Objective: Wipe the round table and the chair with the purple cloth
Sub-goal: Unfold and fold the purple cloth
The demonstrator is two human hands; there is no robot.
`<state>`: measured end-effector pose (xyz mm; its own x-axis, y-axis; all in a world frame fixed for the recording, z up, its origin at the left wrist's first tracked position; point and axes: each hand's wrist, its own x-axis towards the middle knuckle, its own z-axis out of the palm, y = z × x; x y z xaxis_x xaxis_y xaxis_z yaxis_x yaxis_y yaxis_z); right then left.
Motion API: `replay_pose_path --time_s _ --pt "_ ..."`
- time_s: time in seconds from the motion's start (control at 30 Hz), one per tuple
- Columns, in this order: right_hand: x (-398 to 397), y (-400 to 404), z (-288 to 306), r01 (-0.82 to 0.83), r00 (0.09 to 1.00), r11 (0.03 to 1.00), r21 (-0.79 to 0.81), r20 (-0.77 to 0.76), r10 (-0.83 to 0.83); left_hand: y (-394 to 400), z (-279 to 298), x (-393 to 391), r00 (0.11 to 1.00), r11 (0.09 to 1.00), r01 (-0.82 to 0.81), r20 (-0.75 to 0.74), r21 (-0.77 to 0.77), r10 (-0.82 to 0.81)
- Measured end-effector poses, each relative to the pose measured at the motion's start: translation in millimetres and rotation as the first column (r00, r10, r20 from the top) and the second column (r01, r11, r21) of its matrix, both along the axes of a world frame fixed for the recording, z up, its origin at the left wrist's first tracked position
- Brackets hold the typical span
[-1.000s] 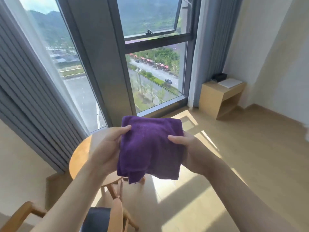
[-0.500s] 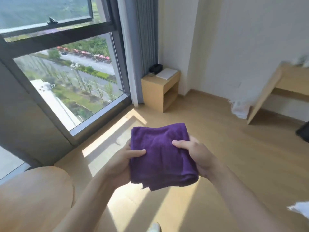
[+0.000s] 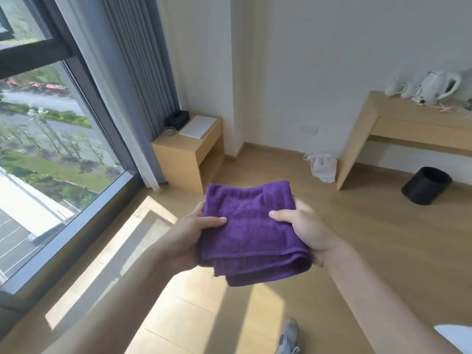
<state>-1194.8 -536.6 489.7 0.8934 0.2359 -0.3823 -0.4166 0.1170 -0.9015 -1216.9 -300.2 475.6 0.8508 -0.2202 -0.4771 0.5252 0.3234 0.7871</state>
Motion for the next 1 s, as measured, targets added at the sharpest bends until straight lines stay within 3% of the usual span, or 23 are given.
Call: replay_pose_path --time_s 0.13,0.43,1.0 --pt "99.9 -26.6 -13.8 -0.018 1.000 0.998 0.057 -0.001 0.018 -30.4 -8.5 93.6 0.998 0.998 -0.060 -0.021 0.004 0.060" --pt "331.8 -71.0 -16.7 -0.209 0.978 0.974 -0.087 0.011 0.211 -75.1 0.4 287.0 0.979 0.979 -0.203 -0.032 -0.029 0.202" --pt "730.2 30.5 -39.3 -0.296 0.955 0.952 -0.078 -0.051 0.292 0.2 -31.2 647.5 0.912 0.911 -0.399 -0.141 -0.102 0.384"
